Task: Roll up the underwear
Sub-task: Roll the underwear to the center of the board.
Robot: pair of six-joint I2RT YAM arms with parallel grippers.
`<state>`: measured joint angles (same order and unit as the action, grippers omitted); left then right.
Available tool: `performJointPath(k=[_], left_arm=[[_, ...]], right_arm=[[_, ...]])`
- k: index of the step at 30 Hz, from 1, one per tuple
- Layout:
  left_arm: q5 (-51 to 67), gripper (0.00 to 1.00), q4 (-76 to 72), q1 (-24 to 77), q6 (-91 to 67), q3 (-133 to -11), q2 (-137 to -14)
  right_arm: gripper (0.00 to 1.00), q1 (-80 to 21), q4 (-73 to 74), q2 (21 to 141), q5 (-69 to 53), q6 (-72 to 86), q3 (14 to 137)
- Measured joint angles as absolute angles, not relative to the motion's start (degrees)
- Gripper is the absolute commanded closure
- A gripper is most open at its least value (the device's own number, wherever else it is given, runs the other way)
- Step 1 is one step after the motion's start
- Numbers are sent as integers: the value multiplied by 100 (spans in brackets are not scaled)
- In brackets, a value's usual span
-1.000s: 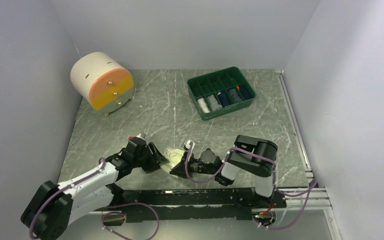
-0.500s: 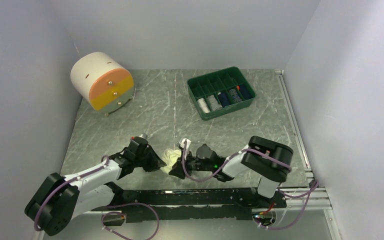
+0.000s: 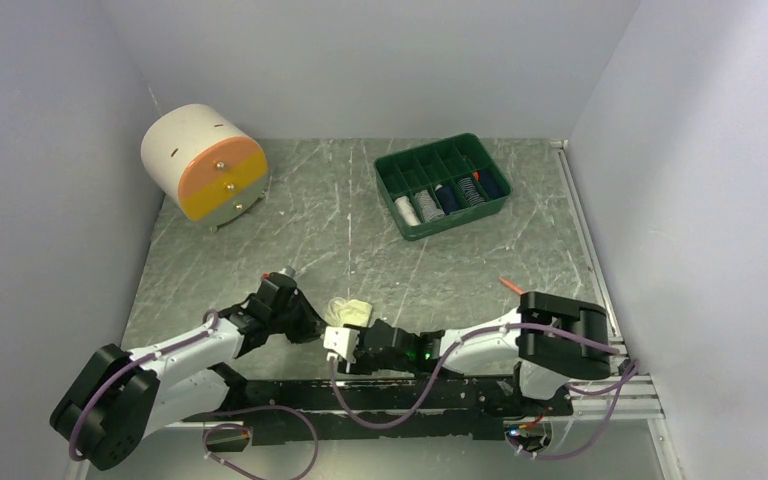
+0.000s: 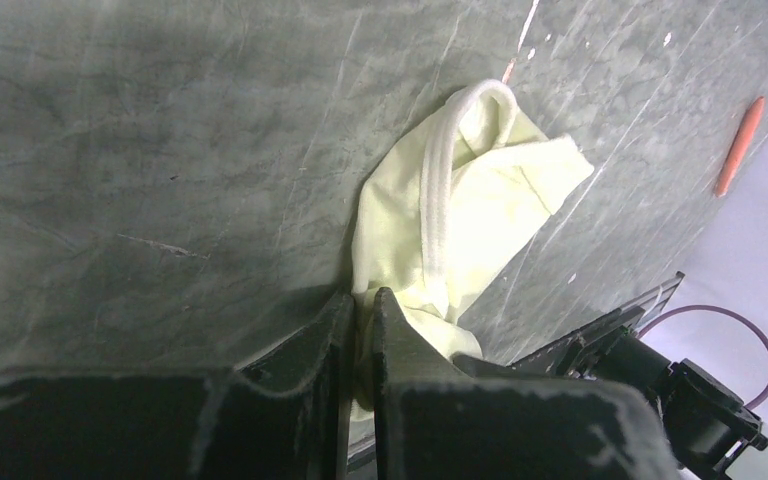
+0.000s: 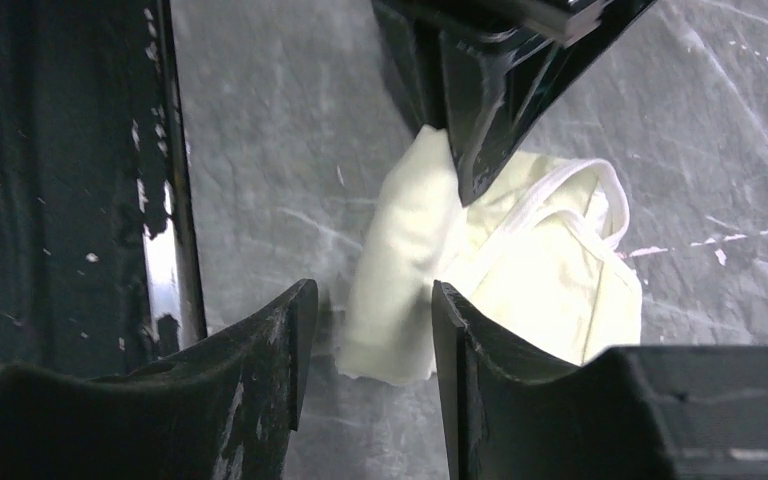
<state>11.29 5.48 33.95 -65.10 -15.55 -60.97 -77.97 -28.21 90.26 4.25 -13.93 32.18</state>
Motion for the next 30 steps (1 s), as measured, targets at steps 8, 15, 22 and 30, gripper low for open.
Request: performJointPath(k=[8, 15, 22, 30], left_arm=[[1129, 93, 580, 3395, -6510, -1577, -6101], [1015, 39, 939, 3395, -6462, -1660, -5883], [484, 23, 2150, 3304, -6261, -1837, -4904], [301, 22, 2834, 3273, -6263, -1662, -4001]], right_arm=[[96, -8082, -2995, 9314, 1214, -1927, 3162], [100, -7846, -3190, 9323, 751, -1466, 3098], [100, -6737, -4746, 9793, -1083, 491, 2755], [100, -6069, -6149, 10763, -2403, 2628, 2818]])
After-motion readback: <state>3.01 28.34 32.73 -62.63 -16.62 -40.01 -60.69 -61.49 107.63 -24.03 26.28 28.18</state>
